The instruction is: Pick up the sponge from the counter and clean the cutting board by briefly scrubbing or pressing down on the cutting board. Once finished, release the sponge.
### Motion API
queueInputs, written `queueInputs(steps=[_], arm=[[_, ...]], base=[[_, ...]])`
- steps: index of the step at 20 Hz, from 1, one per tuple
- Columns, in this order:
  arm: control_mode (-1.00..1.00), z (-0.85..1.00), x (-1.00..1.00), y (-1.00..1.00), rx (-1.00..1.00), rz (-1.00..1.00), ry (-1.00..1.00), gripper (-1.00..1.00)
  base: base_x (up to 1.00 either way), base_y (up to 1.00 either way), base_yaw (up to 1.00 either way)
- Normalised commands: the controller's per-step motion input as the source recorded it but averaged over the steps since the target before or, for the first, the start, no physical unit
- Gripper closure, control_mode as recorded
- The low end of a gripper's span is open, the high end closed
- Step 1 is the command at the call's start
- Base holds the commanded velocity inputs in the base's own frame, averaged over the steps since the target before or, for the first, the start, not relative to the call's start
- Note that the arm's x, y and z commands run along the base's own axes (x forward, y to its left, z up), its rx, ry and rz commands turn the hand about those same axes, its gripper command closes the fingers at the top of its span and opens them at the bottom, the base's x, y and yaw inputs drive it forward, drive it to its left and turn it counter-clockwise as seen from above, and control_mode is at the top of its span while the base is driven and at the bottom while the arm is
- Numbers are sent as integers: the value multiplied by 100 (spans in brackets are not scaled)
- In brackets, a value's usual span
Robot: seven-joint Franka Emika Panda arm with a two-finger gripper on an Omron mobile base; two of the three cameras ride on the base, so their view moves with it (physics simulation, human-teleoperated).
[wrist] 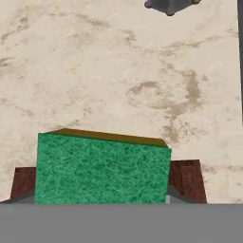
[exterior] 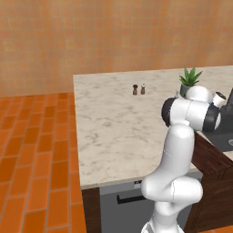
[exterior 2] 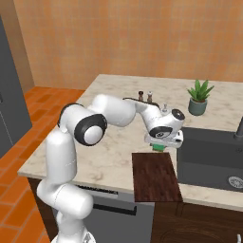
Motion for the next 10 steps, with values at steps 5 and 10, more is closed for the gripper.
queueInputs(steps=[5, 10], arm=[[-100, -20, -79, -8, 0, 0, 0, 100], [-100, 0, -96, -30, -1, -1, 4, 100]], base=[[0, 0, 0], [0, 0, 0]])
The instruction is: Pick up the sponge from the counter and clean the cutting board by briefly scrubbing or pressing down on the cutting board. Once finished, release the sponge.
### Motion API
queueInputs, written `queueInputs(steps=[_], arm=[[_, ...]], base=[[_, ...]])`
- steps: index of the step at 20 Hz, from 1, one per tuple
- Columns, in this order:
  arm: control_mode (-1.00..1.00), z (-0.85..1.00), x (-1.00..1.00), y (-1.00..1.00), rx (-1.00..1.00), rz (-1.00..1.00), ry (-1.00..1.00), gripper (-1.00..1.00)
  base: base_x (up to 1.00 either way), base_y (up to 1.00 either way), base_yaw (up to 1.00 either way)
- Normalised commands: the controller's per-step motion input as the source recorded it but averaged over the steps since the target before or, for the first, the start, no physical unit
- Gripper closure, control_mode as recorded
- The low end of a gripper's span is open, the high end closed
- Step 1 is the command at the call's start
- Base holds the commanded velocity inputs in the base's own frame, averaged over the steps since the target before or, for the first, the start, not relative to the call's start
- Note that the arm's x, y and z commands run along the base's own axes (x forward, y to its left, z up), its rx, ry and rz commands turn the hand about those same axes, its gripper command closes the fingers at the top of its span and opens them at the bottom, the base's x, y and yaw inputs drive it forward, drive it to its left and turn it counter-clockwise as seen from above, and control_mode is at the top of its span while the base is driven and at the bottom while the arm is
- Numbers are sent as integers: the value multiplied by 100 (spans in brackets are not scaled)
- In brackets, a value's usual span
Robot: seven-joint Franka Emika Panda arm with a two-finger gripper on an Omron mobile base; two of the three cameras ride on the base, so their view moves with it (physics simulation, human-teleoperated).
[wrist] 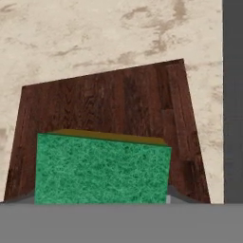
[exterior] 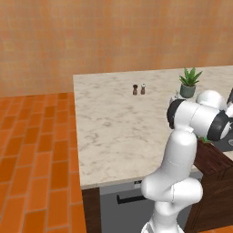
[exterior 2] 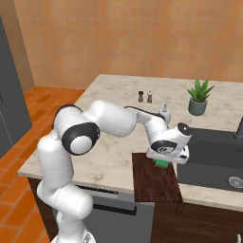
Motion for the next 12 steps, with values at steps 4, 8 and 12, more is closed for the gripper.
queueInputs(steps=[4, 8, 12], arm=[[-100, -5, -75, -20, -5, -1, 16, 100], [-100, -22, -60, -10, -9, 0, 17, 100], [-100, -28, -58, -21, -4, 0, 14, 100]], base=[[0, 0, 0], [0, 0, 0], [0, 0, 0]])
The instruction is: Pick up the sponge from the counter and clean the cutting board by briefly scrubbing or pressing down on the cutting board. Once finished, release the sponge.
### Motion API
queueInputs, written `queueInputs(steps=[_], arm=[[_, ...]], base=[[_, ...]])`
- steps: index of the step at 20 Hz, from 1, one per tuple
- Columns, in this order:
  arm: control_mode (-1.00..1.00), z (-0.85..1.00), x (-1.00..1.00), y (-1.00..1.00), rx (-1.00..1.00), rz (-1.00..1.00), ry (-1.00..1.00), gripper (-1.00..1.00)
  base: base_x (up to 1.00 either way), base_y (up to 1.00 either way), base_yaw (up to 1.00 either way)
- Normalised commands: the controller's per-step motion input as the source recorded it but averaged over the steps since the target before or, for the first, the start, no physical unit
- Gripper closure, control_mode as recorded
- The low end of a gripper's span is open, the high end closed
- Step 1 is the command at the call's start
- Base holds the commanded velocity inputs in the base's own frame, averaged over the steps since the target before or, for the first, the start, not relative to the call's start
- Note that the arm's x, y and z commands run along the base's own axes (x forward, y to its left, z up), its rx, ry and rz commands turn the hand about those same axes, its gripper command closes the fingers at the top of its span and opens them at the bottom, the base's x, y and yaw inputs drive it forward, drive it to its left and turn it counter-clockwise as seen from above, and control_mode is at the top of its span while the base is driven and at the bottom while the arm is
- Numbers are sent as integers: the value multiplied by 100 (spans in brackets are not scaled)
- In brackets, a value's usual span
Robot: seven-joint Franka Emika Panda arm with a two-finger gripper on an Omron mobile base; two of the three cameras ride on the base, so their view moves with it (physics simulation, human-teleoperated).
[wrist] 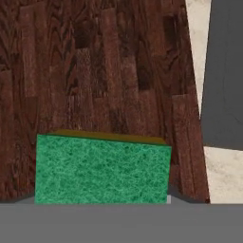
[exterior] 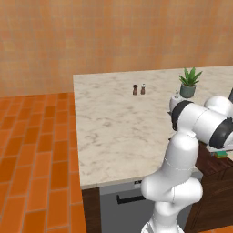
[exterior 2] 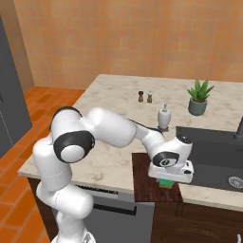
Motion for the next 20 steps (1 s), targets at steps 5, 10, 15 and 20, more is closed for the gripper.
queueInputs(steps=[5, 10, 15, 20], arm=[[-100, -43, -11, 15, 0, 0, 0, 100], [-100, -6, 57, 57, 0, 0, 4, 100], [-100, -18, 76, 76, 0, 0, 6, 100], [-100, -83, 79, 78, 0, 0, 12, 100]], base=[[0, 0, 0], [0, 0, 0], [0, 0, 0], [0, 0, 0]])
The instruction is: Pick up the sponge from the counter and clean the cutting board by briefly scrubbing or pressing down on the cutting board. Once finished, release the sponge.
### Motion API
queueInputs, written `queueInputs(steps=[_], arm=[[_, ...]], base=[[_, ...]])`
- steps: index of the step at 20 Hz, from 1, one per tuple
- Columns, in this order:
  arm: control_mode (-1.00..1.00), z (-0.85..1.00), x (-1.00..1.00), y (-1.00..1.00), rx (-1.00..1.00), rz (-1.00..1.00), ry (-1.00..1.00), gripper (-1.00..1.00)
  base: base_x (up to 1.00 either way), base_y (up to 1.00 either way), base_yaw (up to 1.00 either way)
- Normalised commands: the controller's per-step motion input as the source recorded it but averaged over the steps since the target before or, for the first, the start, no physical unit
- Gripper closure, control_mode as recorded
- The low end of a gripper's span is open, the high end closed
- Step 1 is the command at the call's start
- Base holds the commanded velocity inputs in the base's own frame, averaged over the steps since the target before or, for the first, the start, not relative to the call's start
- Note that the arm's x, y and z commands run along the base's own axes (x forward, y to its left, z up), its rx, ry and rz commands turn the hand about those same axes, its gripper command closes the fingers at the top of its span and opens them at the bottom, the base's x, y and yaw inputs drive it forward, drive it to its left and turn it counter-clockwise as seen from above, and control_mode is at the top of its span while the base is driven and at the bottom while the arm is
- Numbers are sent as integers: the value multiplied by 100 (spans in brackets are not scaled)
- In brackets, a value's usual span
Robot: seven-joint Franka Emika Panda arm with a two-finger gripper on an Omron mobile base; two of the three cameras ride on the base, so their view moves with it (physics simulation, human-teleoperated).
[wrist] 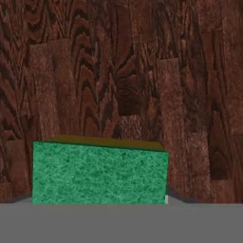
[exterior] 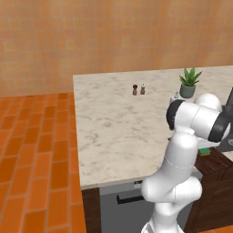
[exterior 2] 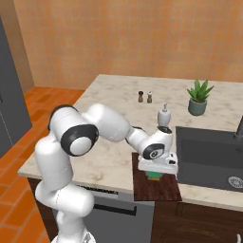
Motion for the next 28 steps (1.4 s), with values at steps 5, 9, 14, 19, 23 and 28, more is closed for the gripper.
queueInputs(steps=[5, 9, 14, 19, 23, 28], arm=[[-100, -98, 100, 85, 3, 8, -5, 100], [-100, -75, 100, 95, 5, 9, -11, 100], [-100, -73, 100, 100, 0, 5, -19, 100], [-100, -75, 100, 100, -5, 0, -18, 100], [-100, -35, 100, 100, -17, -7, 1, 100], [-100, 0, 100, 97, -7, -1, 18, 100]], base=[[0, 0, 0], [0, 0, 0], [0, 0, 0], [0, 0, 0], [0, 0, 0], [0, 0, 0]])
